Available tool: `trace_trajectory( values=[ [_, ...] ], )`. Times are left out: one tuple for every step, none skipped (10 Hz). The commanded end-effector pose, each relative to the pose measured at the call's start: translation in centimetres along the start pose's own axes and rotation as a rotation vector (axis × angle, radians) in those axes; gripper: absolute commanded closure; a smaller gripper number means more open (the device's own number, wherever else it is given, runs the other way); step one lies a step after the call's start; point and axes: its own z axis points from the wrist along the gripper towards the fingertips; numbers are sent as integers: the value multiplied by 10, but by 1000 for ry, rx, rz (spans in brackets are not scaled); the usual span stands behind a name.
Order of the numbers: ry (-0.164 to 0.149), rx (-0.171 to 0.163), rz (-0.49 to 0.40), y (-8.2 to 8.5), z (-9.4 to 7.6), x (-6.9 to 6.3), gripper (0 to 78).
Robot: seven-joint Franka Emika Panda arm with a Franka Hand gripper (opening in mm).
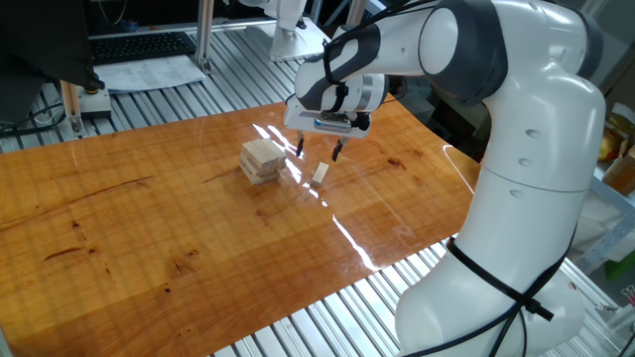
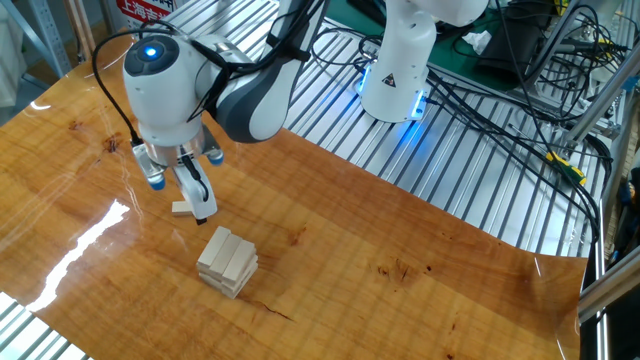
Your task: Play Jenga
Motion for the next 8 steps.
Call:
trace_trajectory(
  values=[
    [-8,-3,-31,5,-13,6,3],
    [-8,-2,-31,5,-13,5,3],
    [-9,-1,-30,5,-14,4,3],
    [-9,-1,-22,5,-15,2,3],
    [-9,-1,-18,5,-15,-1,3],
    [-10,-1,-19,5,-15,-1,3],
    [-10,-1,-21,5,-15,-1,3],
    [-10,-2,-24,5,-15,-1,3]
  ],
)
